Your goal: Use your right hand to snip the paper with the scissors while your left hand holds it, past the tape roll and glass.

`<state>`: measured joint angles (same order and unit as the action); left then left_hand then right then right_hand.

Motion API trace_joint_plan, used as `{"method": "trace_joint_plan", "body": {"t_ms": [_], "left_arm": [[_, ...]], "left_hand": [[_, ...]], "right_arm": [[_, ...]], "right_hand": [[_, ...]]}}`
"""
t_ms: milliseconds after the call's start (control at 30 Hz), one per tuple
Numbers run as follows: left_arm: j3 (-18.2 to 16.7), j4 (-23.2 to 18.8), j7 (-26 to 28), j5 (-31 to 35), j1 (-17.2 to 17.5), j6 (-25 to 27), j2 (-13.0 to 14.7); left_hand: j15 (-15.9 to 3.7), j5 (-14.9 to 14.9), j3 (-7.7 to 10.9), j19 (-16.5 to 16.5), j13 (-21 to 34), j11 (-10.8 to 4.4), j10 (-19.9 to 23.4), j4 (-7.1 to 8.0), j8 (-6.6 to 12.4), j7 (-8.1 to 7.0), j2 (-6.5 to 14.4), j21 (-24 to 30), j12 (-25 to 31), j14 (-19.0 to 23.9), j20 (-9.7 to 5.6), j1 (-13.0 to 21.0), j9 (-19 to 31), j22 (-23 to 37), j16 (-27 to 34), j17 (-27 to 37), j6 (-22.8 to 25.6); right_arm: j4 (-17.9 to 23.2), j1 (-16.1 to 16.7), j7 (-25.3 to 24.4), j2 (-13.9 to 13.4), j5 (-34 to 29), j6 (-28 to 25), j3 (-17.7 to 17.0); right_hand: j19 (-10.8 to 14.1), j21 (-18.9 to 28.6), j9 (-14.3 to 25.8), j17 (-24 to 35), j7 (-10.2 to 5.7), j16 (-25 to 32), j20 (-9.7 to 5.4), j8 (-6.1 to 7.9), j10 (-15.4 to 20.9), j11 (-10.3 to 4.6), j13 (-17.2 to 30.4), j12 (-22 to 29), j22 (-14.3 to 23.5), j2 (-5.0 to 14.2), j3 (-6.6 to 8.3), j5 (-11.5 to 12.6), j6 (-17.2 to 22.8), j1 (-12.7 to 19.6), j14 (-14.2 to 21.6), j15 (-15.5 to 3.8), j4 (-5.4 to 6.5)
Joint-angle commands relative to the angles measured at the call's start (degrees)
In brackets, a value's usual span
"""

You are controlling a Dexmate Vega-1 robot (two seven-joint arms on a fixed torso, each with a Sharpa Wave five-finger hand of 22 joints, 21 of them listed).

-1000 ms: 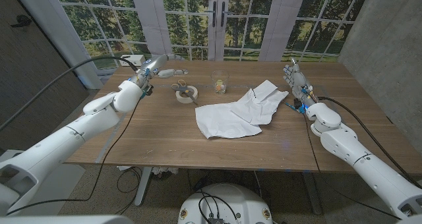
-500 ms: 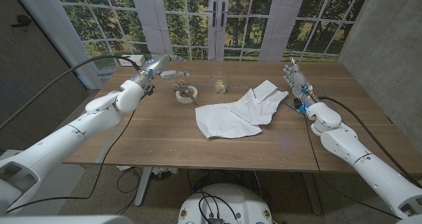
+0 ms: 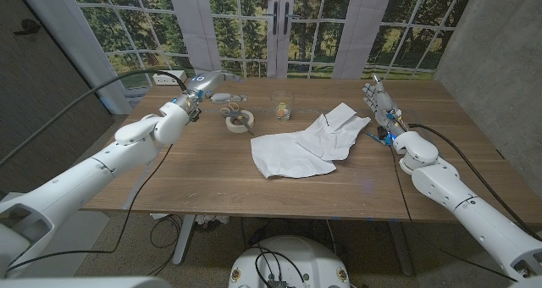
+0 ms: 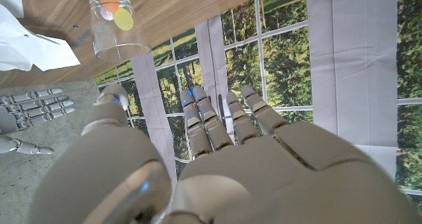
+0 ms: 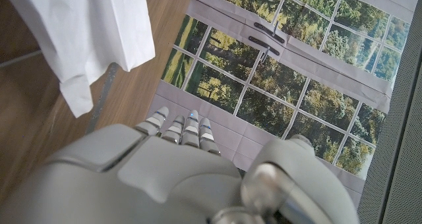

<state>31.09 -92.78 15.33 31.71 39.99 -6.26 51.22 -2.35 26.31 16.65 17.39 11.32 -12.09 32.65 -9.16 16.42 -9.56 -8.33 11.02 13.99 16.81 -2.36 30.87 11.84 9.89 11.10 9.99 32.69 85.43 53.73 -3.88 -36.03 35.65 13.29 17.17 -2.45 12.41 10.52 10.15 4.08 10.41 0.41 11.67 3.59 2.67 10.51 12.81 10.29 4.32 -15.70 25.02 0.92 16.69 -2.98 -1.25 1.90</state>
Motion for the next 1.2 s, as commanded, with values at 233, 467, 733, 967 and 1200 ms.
{"method": "trace_joint_plan", "body": {"t_ms": [233,467,733,967,1200], "left_arm": [[4.8,2.9,-0.6,10.0,-5.8,-2.0,0.0],[5.4,4.1,-1.6,10.3,-7.2,-3.3,-0.2],[6.1,4.6,-0.3,13.3,-8.2,-4.0,0.2],[6.7,4.5,0.6,15.8,-8.4,-3.5,0.5],[7.1,4.2,1.1,17.5,-7.8,-2.3,0.8]], "left_hand": [[-9.92,0.7,0.28,1.3,0.3,0.00,2.1,0.17,1.02,-0.34,0.1,0.4,0.5,1.2,-5.99,1.5,0.1,0.1,0.1,0.2,3.0],[-9.93,0.8,0.34,1.4,0.3,-0.05,2.4,0.15,1.00,-0.57,0.2,0.4,0.6,1.4,-6.17,1.7,0.0,0.1,0.1,0.2,3.1],[-9.99,1.3,0.24,2.2,0.3,-0.02,4.6,0.09,1.97,-0.35,-0.3,0.4,0.9,3.0,-6.85,2.4,-0.1,0.1,0.3,0.3,6.3],[-10.08,1.6,0.10,2.3,0.3,0.03,5.4,0.05,2.27,-0.30,-0.7,0.4,1.0,3.7,-7.00,2.6,-0.2,0.0,0.3,0.3,7.5],[-10.16,1.7,0.10,2.4,0.3,0.05,5.7,0.01,2.04,-0.52,-0.7,0.3,1.0,4.0,-7.12,2.8,-0.2,0.0,0.3,0.3,7.2]], "right_arm": [[-1.6,-0.8,0.9,0.4,0.5,0.2,0.2],[-2.2,-0.9,1.0,0.6,0.6,0.3,0.3],[-2.7,-0.7,0.9,0.7,0.6,0.8,0.2],[-3.0,-0.5,0.8,1.1,1.2,1.0,0.0],[-3.1,0.0,0.7,1.1,1.3,1.5,-0.2]], "right_hand": [[0.2,-0.1,0.2,0.2,-0.09,0.2,0.27,-0.03,0.4,-0.25,0.3,0.4,0.1,0.14,-0.15,0.3,0.2,0.6,0.0,-0.21,-0.22],[0.2,-0.1,0.2,0.2,-0.09,0.2,0.24,-0.06,0.5,-0.05,0.3,0.4,0.1,0.17,-0.14,0.3,0.2,0.6,0.1,-0.23,-0.24],[0.2,-0.2,0.2,0.2,-0.10,0.2,0.29,-0.09,0.4,-0.17,0.3,0.4,0.1,0.20,-0.15,0.3,0.3,0.6,0.1,-0.21,-0.26],[0.2,-0.3,0.2,0.2,-0.12,0.2,0.29,-0.13,0.4,-0.26,0.3,0.4,0.1,0.24,-0.15,0.3,0.2,0.6,0.0,-0.20,-0.27],[0.2,-0.3,0.2,0.2,-0.11,0.2,0.31,-0.16,0.4,-0.19,0.3,0.4,0.1,0.31,-0.13,0.4,0.2,0.7,0.1,-0.24,-0.29]]}}
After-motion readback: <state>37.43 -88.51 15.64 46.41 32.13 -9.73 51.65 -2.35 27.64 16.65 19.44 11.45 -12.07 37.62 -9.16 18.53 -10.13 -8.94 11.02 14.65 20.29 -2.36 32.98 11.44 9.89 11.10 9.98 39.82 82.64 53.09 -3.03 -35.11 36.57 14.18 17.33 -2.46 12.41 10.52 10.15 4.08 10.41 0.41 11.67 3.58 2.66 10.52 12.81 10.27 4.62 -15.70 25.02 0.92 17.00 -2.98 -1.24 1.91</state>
